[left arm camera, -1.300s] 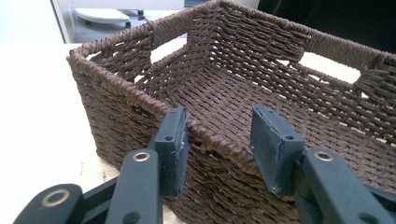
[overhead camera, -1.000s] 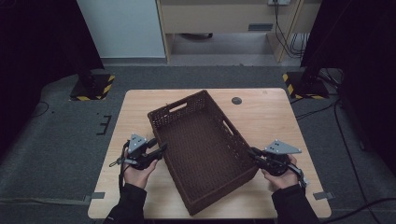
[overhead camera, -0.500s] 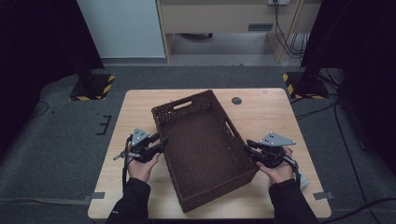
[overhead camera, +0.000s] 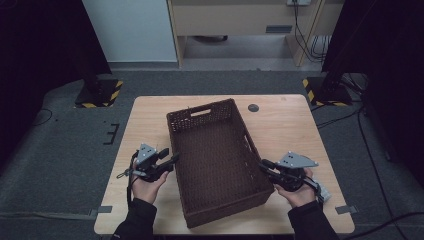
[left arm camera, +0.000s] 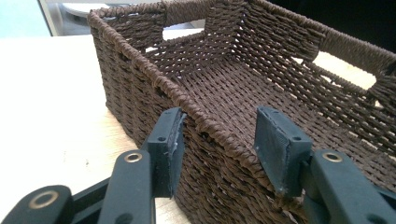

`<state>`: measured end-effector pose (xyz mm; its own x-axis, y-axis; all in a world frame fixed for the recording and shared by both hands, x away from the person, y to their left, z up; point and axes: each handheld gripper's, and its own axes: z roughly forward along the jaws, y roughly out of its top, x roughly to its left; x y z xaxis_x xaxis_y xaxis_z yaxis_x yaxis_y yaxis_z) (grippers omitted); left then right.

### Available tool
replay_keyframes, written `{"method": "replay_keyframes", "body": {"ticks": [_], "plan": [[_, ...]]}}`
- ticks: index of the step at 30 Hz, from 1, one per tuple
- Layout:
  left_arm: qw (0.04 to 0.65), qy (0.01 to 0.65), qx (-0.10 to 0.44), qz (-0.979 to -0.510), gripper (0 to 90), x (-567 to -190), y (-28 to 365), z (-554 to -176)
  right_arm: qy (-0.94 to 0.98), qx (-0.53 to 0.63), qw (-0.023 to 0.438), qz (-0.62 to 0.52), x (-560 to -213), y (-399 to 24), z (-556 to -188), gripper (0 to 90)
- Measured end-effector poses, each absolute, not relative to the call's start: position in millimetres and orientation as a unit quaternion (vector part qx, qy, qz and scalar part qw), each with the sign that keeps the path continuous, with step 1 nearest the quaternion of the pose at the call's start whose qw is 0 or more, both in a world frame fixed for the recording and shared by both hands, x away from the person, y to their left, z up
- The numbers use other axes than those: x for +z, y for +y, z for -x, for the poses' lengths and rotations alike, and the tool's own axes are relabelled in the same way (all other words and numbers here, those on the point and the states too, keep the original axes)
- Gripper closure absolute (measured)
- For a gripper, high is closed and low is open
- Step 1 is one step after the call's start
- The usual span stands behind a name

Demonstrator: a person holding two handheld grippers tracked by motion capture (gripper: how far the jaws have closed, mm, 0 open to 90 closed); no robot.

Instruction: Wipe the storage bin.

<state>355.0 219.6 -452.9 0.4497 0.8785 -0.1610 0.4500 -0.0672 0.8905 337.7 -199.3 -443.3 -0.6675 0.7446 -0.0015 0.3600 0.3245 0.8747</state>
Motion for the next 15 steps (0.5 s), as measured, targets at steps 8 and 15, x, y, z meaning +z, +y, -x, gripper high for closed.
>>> {"method": "replay_keyframes", "body": {"ticks": [8,15], "plan": [[0.481,0.472,0.222,-0.705,53.8,-456.0,213.8,-366.8,0.773,0.472,0.23,-0.356,-437.0,-197.9,-351.3,65.5],[0.476,0.479,0.226,-0.702,56.0,-456.4,215.8,-377.6,0.783,0.47,0.21,-0.348,-446.2,-185.4,-357.2,74.0]]}}
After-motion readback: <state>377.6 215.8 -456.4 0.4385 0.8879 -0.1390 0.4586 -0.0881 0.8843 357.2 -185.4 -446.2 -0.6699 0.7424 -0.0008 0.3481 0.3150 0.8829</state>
